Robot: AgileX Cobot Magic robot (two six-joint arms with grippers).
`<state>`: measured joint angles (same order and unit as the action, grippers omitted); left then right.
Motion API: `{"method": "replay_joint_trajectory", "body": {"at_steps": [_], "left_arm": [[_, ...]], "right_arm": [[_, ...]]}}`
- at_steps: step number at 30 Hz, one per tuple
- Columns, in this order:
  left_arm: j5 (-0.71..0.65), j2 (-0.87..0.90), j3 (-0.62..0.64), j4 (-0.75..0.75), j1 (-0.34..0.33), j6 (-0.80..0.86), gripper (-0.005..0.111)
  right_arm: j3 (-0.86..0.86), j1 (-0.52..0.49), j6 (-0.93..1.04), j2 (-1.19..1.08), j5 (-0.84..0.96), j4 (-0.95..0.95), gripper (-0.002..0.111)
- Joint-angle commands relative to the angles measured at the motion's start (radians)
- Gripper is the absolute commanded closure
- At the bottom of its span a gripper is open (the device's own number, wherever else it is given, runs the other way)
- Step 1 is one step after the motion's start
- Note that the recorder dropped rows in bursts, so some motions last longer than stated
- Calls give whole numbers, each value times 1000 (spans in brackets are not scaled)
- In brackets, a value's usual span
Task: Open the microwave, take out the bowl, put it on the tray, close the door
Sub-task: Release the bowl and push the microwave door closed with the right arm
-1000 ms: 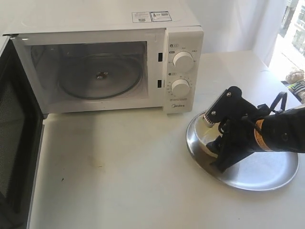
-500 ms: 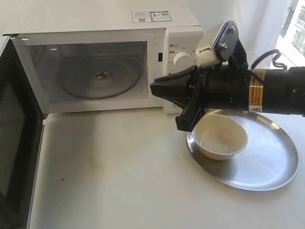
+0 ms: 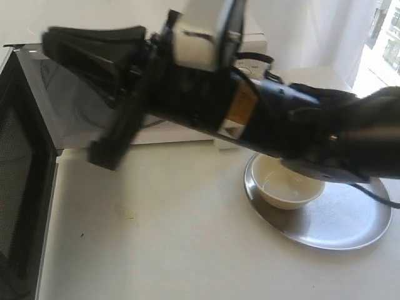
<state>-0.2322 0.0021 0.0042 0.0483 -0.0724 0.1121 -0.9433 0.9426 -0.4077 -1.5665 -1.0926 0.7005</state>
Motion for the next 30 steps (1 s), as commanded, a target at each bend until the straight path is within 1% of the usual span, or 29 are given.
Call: {"method": "replay_joint_trajectory", "body": {"at_steps": [1, 2, 3, 4, 6, 9, 12, 17, 21, 23, 27, 30], "left_arm": [[-1, -2, -4, -4, 4, -3, 107], [-1, -2, -4, -4, 4, -3, 107], [-1, -2, -4, -4, 4, -3, 107], [-1, -2, -4, -4, 4, -3, 107], [-1, -2, -4, -4, 4, -3, 107], [-1, -2, -4, -4, 4, -3, 107], [-1, -2, -4, -4, 4, -3, 107], [-1, -2, -4, -4, 4, -3, 107], [-1, -2, -4, -4, 4, -3, 107], [-1, -2, -4, -4, 4, -3, 107], [-1, -2, -4, -4, 4, -3, 107], [-1, -2, -4, -4, 4, -3, 107]], "right_arm": [[-267, 167, 300, -160, 311, -65, 108], [-301, 188, 333, -194, 345, -62, 108], [-370, 225, 440, -262, 371, -62, 108], [-410, 235, 529, -307, 355, -62, 108], [-493, 249, 586, -385, 354, -69, 108], [-620, 255, 554, -487, 395, -76, 108], [-718, 270, 554, -560, 390, -76, 108], [-818, 275, 548, -549, 387, -93, 108], [-904, 275, 441, -541, 397, -139, 108], [-937, 283, 388, -541, 459, -139, 108], [-971, 304, 395, -582, 588, -113, 108], [-971, 307, 437, -623, 679, -39, 108]]}}
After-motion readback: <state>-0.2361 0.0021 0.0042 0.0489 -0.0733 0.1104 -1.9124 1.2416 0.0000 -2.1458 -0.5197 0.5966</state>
